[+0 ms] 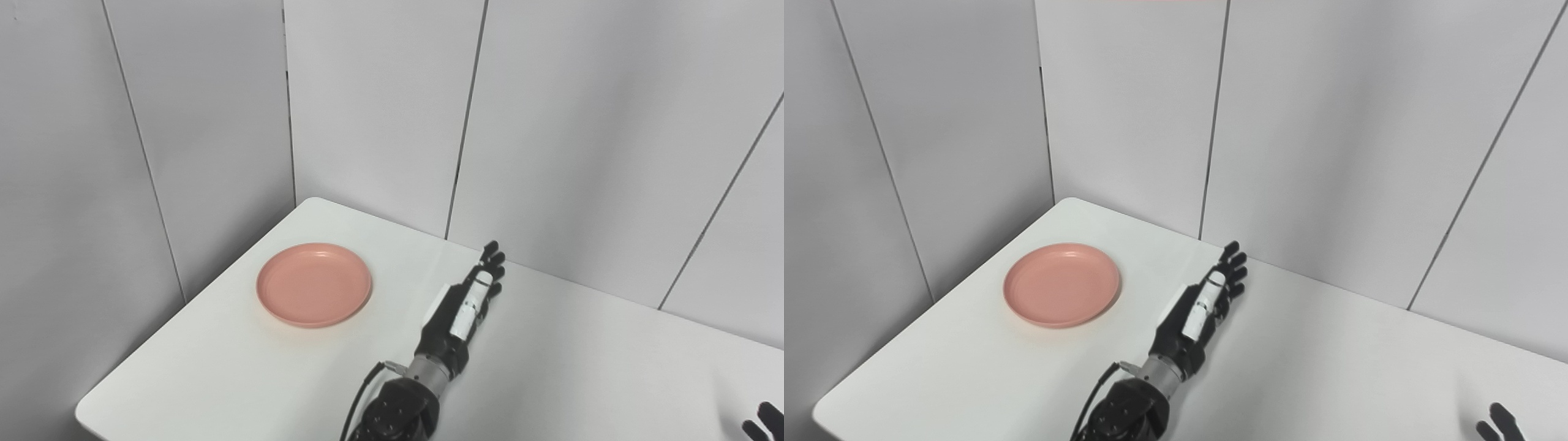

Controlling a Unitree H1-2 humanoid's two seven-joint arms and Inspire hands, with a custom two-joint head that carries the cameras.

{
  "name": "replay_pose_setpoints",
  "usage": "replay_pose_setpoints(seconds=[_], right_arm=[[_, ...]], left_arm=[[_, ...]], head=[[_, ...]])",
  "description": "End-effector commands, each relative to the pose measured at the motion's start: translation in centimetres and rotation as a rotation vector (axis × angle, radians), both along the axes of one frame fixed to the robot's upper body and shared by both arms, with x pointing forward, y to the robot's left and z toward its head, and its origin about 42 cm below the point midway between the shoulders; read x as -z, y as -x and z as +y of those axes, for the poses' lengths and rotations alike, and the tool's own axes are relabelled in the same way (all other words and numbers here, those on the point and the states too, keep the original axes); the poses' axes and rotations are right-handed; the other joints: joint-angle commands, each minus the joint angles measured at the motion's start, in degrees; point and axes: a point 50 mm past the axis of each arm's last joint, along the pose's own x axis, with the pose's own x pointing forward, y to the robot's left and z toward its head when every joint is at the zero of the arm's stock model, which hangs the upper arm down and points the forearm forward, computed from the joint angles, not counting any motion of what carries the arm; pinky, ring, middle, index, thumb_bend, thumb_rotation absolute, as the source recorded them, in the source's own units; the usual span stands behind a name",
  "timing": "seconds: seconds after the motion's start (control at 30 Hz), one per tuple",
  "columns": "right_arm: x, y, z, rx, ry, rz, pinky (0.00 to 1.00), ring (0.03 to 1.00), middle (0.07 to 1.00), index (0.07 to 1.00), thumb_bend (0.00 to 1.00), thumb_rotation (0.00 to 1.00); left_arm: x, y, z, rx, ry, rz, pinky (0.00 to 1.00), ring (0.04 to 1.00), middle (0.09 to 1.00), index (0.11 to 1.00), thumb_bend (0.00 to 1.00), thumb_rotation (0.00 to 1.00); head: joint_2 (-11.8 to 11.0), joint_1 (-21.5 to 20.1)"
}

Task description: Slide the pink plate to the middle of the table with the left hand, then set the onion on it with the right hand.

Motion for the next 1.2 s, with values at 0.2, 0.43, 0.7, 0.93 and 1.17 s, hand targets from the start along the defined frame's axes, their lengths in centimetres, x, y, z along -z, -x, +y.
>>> replay_pose_setpoints(seconds=[0.2, 0.43, 0.7, 0.93, 1.17], right_arm=[[3.4, 1.5, 1.1, 0.008, -0.039, 0.109, 1.00, 0.920, 0.946, 0.897, 0.38, 0.99], [3.3, 1.4, 1.2, 0.006, -0.037, 0.109, 1.00, 0.916, 0.941, 0.891, 0.36, 1.00], [3.5, 1.4, 1.1, 0.005, -0.037, 0.112, 1.00, 0.911, 0.938, 0.887, 0.38, 0.98], [3.5, 1.4, 1.0, 0.007, -0.031, 0.114, 1.00, 0.915, 0.945, 0.897, 0.42, 0.98], [3.5, 1.5, 1.0, 0.007, -0.033, 0.117, 1.00, 0.903, 0.930, 0.883, 0.40, 0.98]], left_arm=[[-3.9, -1.1, 2.3, -0.027, -0.004, -0.141, 1.00, 1.000, 1.000, 1.000, 0.52, 1.00], [-5.2, -1.5, 4.0, -0.092, 0.015, -0.163, 1.00, 1.000, 1.000, 0.996, 0.47, 1.00], [-6.3, -1.6, 6.2, -0.144, -0.009, -0.190, 1.00, 1.000, 1.000, 1.000, 0.45, 1.00], [-7.0, -1.6, 8.2, -0.190, -0.006, -0.215, 1.00, 1.000, 1.000, 1.000, 0.45, 1.00], [-7.8, -1.2, 10.3, -0.254, 0.004, -0.250, 1.00, 1.000, 1.000, 1.000, 0.44, 1.00]], head=[[-0.25, 0.13], [-0.25, 0.14], [-0.38, 0.22], [-0.28, 0.26], [-0.09, 0.54]])
